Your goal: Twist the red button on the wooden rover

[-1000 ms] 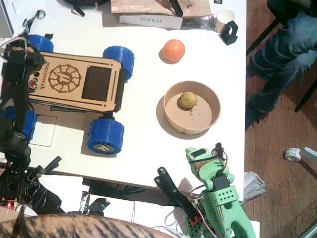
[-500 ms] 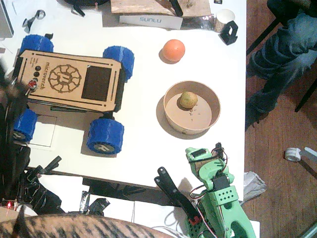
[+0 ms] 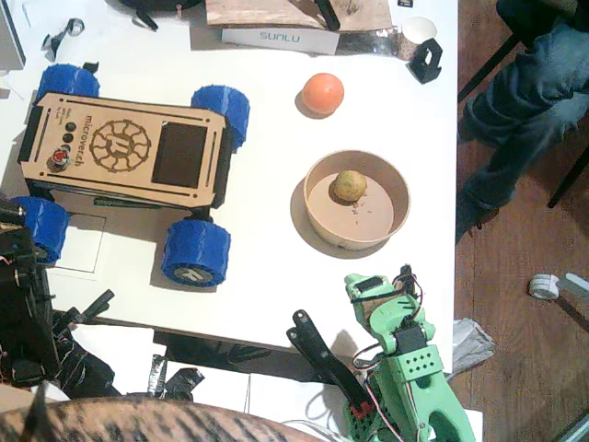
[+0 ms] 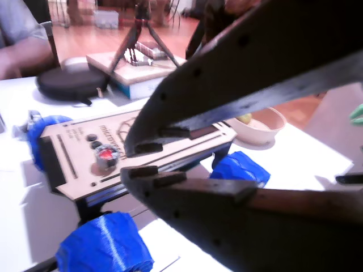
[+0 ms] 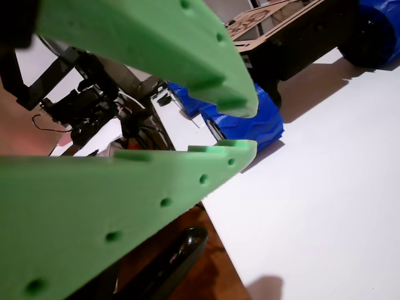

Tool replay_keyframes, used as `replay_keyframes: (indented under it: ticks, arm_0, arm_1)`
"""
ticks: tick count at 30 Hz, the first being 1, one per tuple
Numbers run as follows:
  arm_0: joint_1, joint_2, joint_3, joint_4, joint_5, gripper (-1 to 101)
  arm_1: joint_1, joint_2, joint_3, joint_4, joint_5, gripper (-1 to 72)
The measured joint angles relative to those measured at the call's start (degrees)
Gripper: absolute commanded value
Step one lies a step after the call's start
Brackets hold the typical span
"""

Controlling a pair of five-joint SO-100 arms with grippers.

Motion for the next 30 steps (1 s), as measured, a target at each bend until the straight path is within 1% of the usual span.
replay_keyframes:
  ticks: [6, 9, 12, 17, 24, 30]
  arm_0:
    - [-0.26, 0.00, -1.32, -0.18, -7.73, 0]
    - [-0.35, 0.00, -3.60, -0.18, -9.67, 0]
    - [-0.35, 0.00, -4.92, -0.09, -10.11, 0]
    - [-0.62, 0.00, -5.19, 2.64, -10.20, 0]
    - [-10.55, 0.09, -5.19, 2.11, -10.20, 0]
    - [-12.57, 0.09, -5.19, 1.76, -10.28, 0]
  arm_1:
    - [0.00, 0.00, 0.00, 0.00, 0.00, 0.3]
    - [0.00, 0.00, 0.00, 0.00, 0.00, 0.3]
    - [0.00, 0.00, 0.00, 0.00, 0.00, 0.3]
    - [0.00, 0.00, 0.00, 0.00, 0.00, 0.3]
    - [0.00, 0.00, 0.00, 0.00, 0.00, 0.3]
    - [0.00, 0.00, 0.00, 0.00, 0.00, 0.3]
